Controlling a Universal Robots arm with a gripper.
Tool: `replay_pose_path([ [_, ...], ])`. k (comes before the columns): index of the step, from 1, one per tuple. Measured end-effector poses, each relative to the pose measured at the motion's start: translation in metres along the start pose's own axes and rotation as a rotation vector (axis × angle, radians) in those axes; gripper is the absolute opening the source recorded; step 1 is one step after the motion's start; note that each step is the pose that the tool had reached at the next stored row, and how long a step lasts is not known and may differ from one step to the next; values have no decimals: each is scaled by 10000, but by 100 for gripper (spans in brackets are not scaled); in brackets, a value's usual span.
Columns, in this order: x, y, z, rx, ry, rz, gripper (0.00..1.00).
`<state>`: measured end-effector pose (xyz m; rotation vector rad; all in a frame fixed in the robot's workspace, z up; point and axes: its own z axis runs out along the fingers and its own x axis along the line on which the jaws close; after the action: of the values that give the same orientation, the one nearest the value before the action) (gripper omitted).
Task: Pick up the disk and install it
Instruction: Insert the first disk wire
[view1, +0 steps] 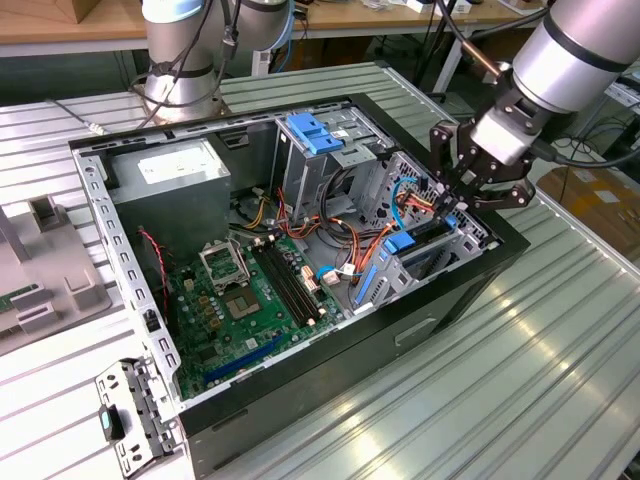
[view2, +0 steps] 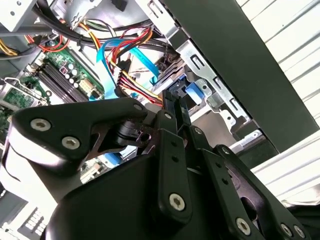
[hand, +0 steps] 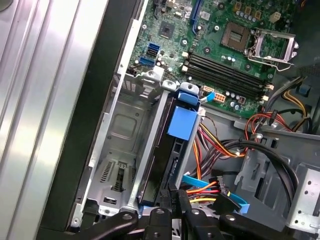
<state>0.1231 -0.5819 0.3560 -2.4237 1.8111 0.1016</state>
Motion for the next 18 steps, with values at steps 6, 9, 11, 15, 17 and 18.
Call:
replay_pose_path([
  [6,0,0,0,85,36,695,17],
  [9,0,0,0,157,67,1281,17],
  [11,0,0,0,184,78,1499,17],
  [15,0,0,0,193,81,1566,17],
  [17,0,0,0,197,83,1597,17],
  [18,0,0,1,207,86,1680,17],
])
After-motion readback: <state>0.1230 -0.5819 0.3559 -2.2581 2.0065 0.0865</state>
